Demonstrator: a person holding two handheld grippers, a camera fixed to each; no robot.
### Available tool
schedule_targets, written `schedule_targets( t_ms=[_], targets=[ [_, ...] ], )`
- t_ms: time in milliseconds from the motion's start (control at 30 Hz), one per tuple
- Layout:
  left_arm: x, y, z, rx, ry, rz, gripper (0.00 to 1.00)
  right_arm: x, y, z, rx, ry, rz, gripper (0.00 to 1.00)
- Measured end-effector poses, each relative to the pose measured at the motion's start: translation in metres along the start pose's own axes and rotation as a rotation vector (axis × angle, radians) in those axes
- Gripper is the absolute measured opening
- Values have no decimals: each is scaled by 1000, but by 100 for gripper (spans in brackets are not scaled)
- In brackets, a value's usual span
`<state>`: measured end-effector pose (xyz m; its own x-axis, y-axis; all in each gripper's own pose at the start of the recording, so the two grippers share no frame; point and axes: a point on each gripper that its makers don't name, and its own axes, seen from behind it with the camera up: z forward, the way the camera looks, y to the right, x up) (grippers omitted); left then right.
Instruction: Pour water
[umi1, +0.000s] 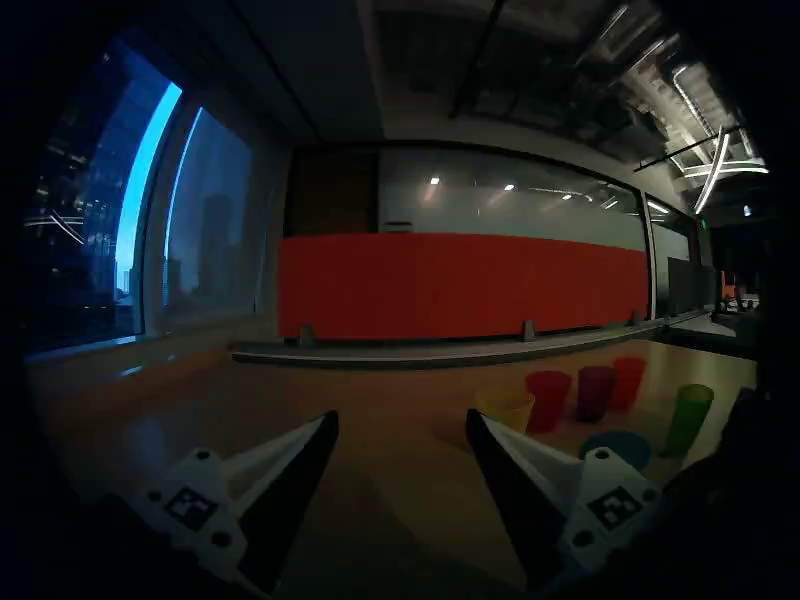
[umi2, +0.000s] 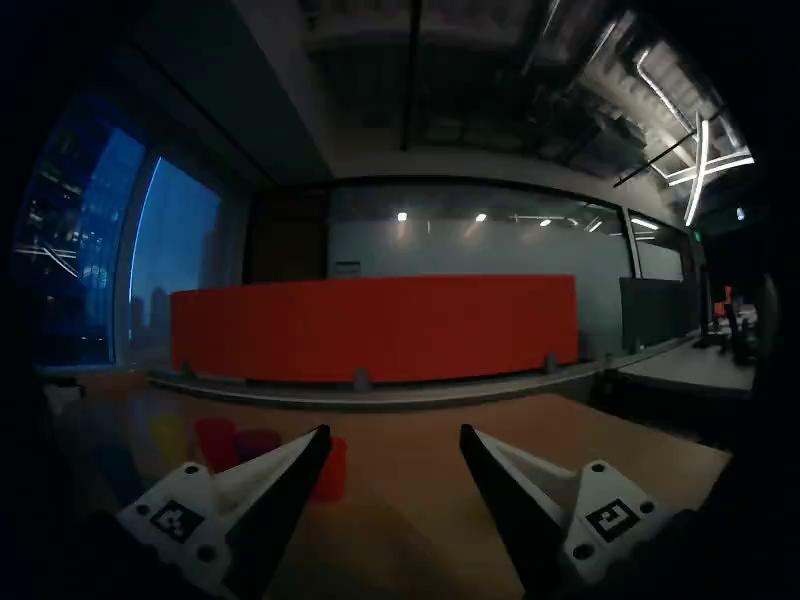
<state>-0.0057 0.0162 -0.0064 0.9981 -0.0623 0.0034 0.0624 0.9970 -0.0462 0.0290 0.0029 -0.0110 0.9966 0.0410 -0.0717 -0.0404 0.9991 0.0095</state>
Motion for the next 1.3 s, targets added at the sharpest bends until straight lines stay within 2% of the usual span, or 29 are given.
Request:
schedule_targets(
  t_ms=[367,1300],
  targets=[
    [0,0,0,0,0,0,94,-19,3,4,-8,-43,-13,100],
    [0,1,-1,0,0,0,94,-30,-1,10,-16,-71,-42,100]
  ],
)
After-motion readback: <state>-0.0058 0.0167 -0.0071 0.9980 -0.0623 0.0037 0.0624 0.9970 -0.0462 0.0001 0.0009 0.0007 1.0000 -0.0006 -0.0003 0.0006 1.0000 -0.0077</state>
